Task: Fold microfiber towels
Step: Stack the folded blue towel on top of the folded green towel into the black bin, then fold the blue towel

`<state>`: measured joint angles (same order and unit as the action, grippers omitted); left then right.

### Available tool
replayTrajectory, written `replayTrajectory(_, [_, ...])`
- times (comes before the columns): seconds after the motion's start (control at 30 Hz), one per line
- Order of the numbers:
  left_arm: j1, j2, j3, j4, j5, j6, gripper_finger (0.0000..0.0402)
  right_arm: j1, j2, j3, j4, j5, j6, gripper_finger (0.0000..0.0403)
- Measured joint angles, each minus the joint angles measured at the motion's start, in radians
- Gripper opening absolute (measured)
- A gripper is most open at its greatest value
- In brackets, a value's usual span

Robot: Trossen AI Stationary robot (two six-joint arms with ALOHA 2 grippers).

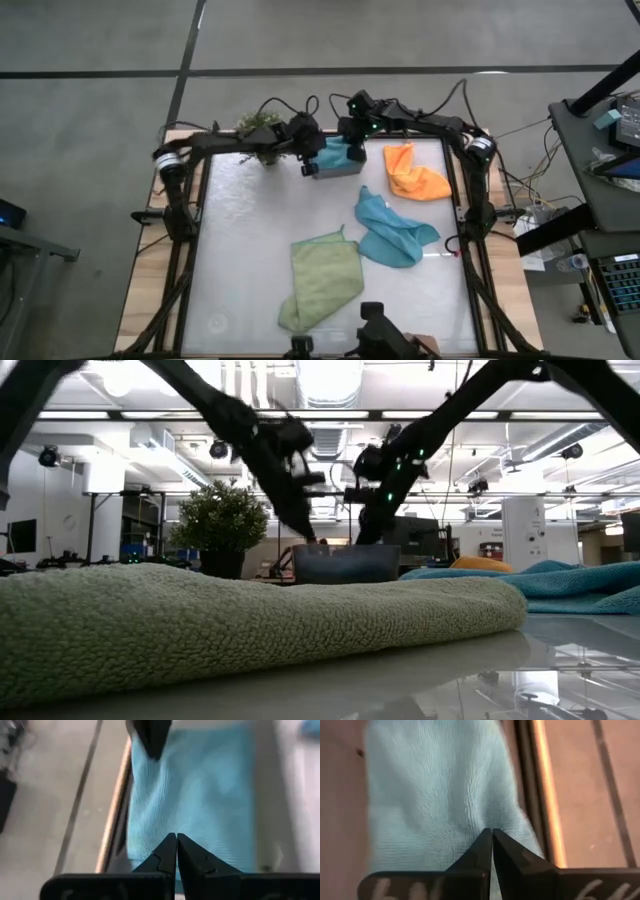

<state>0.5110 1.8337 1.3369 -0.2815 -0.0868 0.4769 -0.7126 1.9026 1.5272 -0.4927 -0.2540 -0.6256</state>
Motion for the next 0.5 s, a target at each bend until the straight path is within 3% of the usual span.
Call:
replayTrajectory(0.27, [-0.187,-0.27,-0.129,-0.003,0.003,-0.095,0.0,0.077,-0.164,-0.091,0.026,-0.006,0.095,0.0009])
replayTrajectory(0.5, [-0.383,-0.448,-0.339,0.087,0.006,-0.273,0.0,0.224,-0.323,-0.325,0.273,-0.007,0.214,0.0009])
